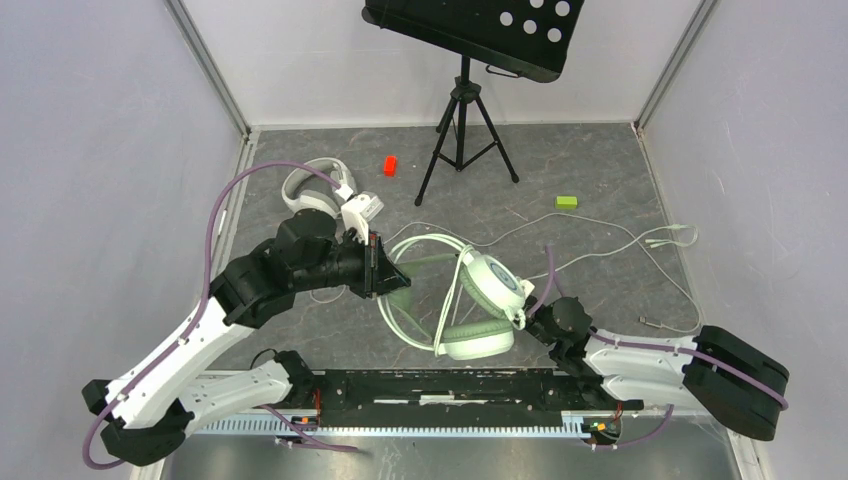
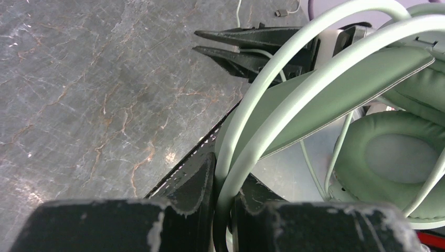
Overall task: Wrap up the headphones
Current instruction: Wrap the headphones cable around the headphones.
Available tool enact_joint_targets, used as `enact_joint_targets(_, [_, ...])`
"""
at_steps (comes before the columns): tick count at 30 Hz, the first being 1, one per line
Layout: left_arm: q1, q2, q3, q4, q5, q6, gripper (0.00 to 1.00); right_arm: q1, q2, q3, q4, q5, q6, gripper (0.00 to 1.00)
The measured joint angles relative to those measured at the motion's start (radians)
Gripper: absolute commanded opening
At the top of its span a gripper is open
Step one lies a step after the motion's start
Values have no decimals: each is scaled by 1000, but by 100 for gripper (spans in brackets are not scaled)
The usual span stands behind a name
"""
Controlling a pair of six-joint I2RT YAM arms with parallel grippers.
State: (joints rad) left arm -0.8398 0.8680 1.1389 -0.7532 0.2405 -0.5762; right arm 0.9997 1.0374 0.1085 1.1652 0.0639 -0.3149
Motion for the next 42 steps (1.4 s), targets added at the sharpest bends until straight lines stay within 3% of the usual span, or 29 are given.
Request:
enact_joint_targets(14, [3, 93, 84, -148, 76, 215, 9, -102, -86, -8, -40, -27, 0, 26])
enact_joint_targets(18, [2, 98, 85, -182, 85, 259, 8, -111, -109, -8, -76, -30, -6, 21])
enact_joint_targets(27, [2, 120, 85, -203, 70, 415, 8, -139, -128, 20, -161, -30, -27, 21])
enact_joint_targets(36, [2, 165, 85, -218, -147, 595, 7, -161, -139, 115, -312, -42, -16, 11])
enact_joint_targets(42, [2, 219, 87, -209, -322, 673, 7, -174, -125, 229, -522, -103, 66, 8])
